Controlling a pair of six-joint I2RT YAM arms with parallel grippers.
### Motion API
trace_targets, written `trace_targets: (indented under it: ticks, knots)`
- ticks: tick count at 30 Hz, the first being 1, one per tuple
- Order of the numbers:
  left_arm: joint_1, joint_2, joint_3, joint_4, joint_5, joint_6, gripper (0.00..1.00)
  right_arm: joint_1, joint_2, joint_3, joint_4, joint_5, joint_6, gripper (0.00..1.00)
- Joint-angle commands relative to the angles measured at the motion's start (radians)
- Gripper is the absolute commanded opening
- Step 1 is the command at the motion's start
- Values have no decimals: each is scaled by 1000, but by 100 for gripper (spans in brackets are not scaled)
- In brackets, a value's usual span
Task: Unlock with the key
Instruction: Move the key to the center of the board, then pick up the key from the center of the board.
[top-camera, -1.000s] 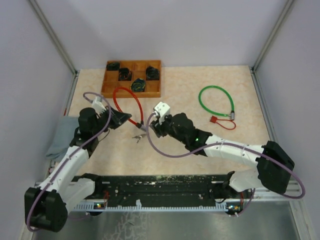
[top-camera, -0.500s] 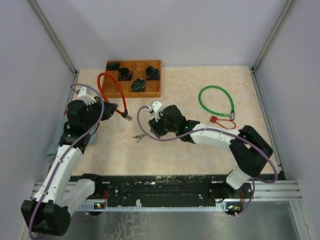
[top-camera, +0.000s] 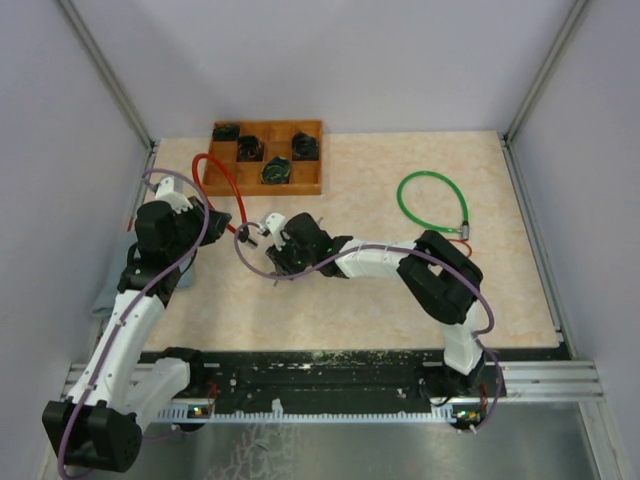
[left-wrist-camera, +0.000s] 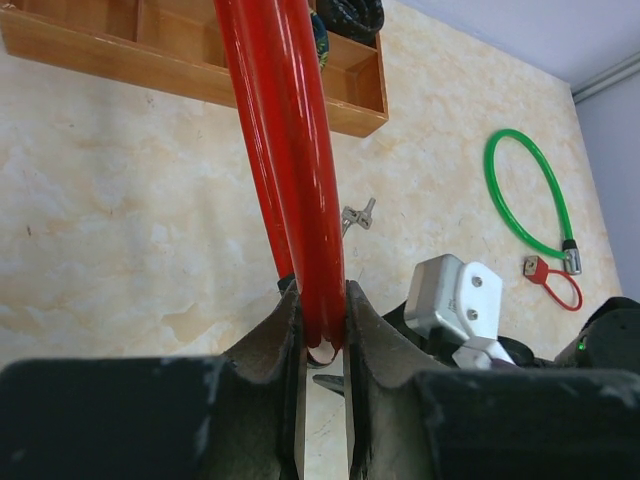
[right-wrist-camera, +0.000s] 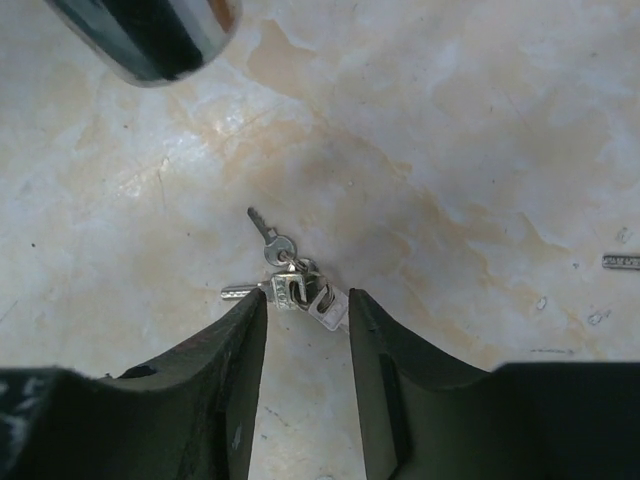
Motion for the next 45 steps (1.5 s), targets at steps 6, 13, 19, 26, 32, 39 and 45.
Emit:
trace_targets:
  ticks: [6, 13, 19, 26, 32, 39, 45]
  knots:
    - [4, -27, 0, 59, 25, 3, 0, 0, 57, 31, -15, 23, -10, 30]
    - [4, -27, -6, 67, 38, 3, 0, 1, 45, -8, -84, 132, -25, 26]
    - [4, -26, -16, 90, 75, -3, 0, -24, -84, -148, -139, 215, -44, 25]
    - [-9, -19, -43, 141, 149, -30, 0, -82, -250, -254, -206, 313, -26, 28]
    - [-12, 3, -107, 219, 243, -123, 0, -84, -318, -249, -248, 318, 5, 33]
    - [-12, 30, -175, 310, 298, -209, 0, -83, -285, -212, -210, 208, 14, 43]
    - [-12, 67, -208, 340, 339, -235, 0, -84, -171, -128, -206, 162, 0, 43]
